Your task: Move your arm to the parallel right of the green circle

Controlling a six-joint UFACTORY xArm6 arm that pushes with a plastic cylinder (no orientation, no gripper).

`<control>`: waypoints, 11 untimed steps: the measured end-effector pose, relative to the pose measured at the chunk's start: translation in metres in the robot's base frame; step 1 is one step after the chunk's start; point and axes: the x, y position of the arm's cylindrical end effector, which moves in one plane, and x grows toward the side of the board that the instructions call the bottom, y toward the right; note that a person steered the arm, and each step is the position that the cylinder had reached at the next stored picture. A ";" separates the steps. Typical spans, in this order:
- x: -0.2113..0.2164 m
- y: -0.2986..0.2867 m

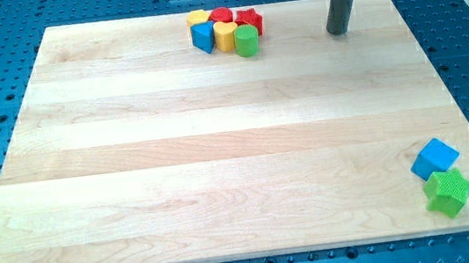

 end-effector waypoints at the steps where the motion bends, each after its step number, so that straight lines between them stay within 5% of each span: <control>1: 0.000 0.000; 9: 0.010 0.013; 11: 0.082 0.137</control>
